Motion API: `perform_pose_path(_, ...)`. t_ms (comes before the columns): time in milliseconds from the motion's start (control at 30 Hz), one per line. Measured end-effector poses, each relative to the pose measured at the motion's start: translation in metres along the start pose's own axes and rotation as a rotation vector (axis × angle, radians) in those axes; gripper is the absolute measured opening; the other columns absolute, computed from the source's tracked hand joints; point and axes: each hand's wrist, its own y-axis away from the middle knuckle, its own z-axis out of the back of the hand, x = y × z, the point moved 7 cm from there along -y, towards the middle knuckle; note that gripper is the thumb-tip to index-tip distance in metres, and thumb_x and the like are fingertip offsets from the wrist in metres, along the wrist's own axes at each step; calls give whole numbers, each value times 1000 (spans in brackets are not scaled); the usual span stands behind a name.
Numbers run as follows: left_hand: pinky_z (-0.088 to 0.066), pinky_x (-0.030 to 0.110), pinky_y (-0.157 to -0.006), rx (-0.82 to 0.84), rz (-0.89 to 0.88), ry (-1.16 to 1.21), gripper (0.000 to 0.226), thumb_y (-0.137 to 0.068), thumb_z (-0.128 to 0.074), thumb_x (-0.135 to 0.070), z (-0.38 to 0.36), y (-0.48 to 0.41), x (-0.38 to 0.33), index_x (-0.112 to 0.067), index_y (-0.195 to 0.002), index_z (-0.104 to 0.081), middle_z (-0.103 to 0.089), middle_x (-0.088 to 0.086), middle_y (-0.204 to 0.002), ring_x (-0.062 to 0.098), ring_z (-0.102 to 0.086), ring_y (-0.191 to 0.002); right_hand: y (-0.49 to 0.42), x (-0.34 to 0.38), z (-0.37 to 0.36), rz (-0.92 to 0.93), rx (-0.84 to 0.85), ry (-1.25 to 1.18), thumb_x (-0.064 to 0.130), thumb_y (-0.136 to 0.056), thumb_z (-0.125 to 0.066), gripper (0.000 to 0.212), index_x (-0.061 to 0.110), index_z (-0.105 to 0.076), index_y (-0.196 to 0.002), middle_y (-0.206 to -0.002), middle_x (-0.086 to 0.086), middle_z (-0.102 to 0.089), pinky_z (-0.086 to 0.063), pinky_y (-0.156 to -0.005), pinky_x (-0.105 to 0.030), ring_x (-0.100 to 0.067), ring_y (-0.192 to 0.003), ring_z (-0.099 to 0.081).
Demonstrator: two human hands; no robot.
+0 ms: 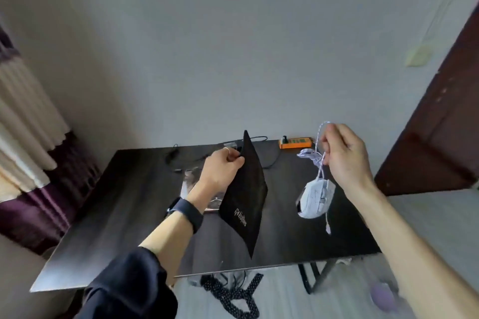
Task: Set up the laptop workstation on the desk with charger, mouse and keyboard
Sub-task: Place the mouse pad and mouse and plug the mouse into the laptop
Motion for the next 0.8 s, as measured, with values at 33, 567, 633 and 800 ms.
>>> perform_pose_path(33,-47,30,-92,42,-14,-3,23,-91,-63,-29,-23,-8,-12,-16,-109,-70,-72,1,-103,21,-64,-103,-9,-10,13,-16,-19,30,29,-105,-46,38,22,-49,-67,-54,14,-49,-38,-60,-30,-10,-54,-43)
perform_pose_path(567,-55,30,-66,437,-62,147,6,-92,-63,-25,-307,-139,-121,-28,-89,-59,-66,-7,-82,13,-62,-68,-146,-178,174,-219,-242,203,34,-102,-49,39,28,-52,-63,-53,17,-48,-40,-66,-41,-12,-58,-42)
perform_pose_path(633,-50,20,-55,452,-33,187,4,-93,-64,-23,-324,-146,-125,-23,-96,-61,-65,-7,-83,10,-62,-67,-152,-195,183,-243,-228,161,33,-102,-49,40,29,-52,-62,-52,18,-47,-35,-65,-40,-11,-58,-40)
perform_pose_path(800,-42,21,-45,387,255,495,5,-94,-64,-18,-349,-163,-98,-13,-95,-63,-64,-2,-82,16,-60,-68,-174,-233,202,-298,-212,106,30,-102,-49,40,26,-53,-62,-55,15,-46,-35,-62,-36,-11,-59,-40)
